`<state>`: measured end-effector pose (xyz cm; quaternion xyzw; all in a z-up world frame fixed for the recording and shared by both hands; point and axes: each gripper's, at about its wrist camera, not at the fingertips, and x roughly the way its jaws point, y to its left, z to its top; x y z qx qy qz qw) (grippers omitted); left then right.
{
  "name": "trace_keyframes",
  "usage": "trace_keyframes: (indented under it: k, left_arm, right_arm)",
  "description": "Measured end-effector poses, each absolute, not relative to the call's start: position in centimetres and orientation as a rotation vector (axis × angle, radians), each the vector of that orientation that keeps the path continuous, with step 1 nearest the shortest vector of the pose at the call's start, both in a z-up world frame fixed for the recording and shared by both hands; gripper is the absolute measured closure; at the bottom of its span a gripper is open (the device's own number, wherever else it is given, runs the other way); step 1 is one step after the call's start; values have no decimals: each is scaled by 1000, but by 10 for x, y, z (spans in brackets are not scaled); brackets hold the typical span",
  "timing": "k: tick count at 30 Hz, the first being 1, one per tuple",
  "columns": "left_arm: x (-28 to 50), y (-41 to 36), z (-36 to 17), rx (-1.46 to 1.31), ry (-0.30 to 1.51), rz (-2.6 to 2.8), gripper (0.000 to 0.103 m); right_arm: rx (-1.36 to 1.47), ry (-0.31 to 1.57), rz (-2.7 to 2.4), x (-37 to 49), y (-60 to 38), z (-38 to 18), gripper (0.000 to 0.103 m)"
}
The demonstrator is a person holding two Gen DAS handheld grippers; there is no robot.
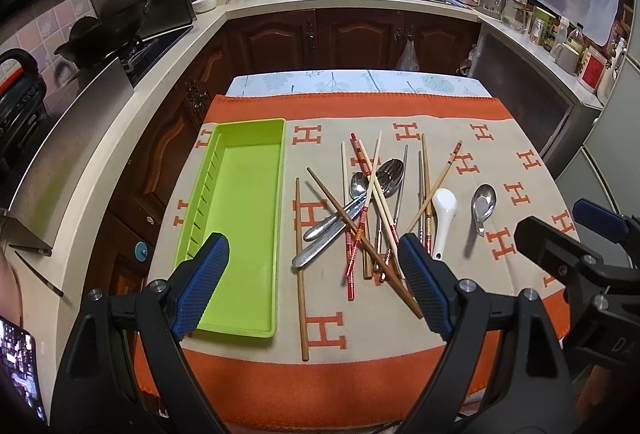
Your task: Organize utensils
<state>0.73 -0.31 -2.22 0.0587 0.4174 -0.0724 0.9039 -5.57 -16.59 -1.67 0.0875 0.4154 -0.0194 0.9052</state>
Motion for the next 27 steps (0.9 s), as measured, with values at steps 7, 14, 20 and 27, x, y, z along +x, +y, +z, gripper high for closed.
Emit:
trace_keyframes:
  k: [7, 14, 20, 27]
  left_arm:
    - [7, -4, -24, 123, 871, -152, 18]
    - [7, -5, -25, 126, 875, -152, 18]
    - [7, -7, -25, 127, 875, -154, 18]
    - [8, -8, -26, 127, 877, -153, 18]
  right_arm:
    - [182, 857, -40, -55, -166, -15, 11]
    - [184, 857, -40, -56, -166, -15, 11]
    - [178, 855, -41, -56, -165, -15, 11]
    - [156, 849, -46, -58, -163, -13, 11]
